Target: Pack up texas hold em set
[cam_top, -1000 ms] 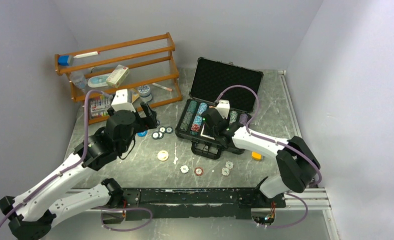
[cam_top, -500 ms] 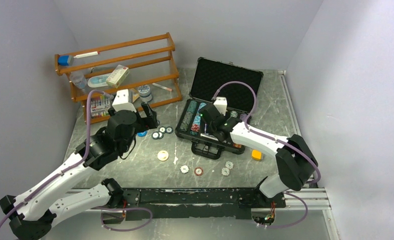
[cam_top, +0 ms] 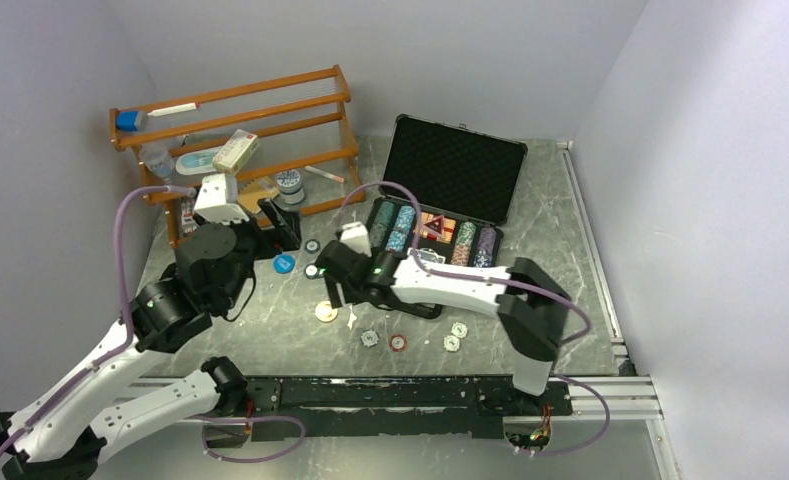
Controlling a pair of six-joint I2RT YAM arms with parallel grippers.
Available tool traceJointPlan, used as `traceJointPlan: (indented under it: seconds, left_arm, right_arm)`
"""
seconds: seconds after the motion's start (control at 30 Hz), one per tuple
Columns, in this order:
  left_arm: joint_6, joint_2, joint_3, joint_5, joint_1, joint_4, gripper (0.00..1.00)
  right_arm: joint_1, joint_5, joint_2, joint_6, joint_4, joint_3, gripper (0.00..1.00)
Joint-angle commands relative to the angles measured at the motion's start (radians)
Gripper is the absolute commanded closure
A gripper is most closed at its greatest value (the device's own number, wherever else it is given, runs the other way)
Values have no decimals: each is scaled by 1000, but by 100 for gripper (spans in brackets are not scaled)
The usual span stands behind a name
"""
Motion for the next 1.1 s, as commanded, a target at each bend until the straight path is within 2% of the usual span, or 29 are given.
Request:
traceJointPlan:
  seconds: [0.0, 0.1, 0.3, 0.43, 0.6, 0.73, 0.83, 0.9, 1.0, 1.07]
  left_arm:
    - [40, -20, 74, 13, 3, -22, 4]
    - [28, -29, 103, -7, 3, -97, 4]
    - [56, -99, 36, -33, 3, -49, 3]
    - [37, -99, 48, -66, 4, -84, 2]
    - [51, -123, 49, -49, 4, -84, 2]
    - [62, -140, 31, -35, 4, -57, 2]
    - [63, -137, 28, -28, 4, -55, 2]
    - [65, -129, 31, -19, 3, -52, 2]
    - [79, -107, 47, -13, 4, -60, 2]
    - [89, -92, 55, -18, 4, -63, 2]
  right_arm:
    - [28, -88, 159, -15, -115, 146, 19]
    - [46, -120, 248, -44, -164, 254, 19]
    - [58, -170, 393, -67, -215, 400, 19]
    - [66, -198, 454, -69, -236, 454, 20]
    - [78, -179, 494, -58, -270, 486, 28]
    - [82, -169, 504, -41, -277, 462, 38]
    - [82, -163, 498, -24, -252, 424, 41]
    - [80, -149, 501, -17, -232, 410, 41]
    - [79, -122, 534, 2, -254, 434, 34]
    - [78, -103, 553, 18, -259, 439, 37]
